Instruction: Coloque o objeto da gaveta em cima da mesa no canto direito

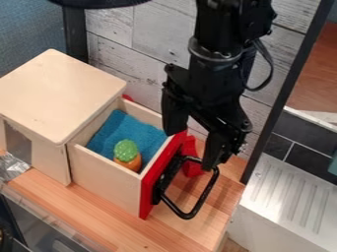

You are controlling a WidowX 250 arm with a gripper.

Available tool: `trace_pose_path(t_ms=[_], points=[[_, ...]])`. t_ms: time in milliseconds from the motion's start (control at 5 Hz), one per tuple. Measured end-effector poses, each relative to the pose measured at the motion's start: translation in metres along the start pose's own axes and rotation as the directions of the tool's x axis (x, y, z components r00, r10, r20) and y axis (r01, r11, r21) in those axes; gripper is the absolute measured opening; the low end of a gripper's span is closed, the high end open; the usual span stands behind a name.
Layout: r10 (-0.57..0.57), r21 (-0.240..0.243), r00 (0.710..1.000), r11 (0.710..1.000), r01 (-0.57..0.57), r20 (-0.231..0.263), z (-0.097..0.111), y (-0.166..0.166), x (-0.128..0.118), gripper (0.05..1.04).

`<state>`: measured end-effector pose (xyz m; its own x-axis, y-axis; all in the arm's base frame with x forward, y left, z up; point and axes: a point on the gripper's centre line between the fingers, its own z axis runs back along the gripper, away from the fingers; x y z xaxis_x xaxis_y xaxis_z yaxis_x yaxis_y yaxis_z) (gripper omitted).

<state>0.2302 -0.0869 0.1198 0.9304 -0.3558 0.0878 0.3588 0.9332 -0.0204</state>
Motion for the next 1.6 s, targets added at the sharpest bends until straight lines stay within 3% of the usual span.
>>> trace_pose_path(t_ms=[400,800,1000,1200,1600], points=[[-0.014,0.01,0.998,1.0,0.015,-0.055,-0.014,0.017,-0.016,1.001],[-0.067,0.047,0.996,0.996,0.069,-0.056,-0.03,0.053,-0.047,1.0],[-0.091,0.064,0.995,0.994,0.094,-0.045,-0.034,0.07,-0.05,1.0],[-0.098,0.053,0.994,0.994,0.1,-0.042,-0.043,0.088,-0.049,1.0],[-0.089,0.078,0.995,0.993,0.092,-0.044,-0.054,0.111,-0.027,1.0]])
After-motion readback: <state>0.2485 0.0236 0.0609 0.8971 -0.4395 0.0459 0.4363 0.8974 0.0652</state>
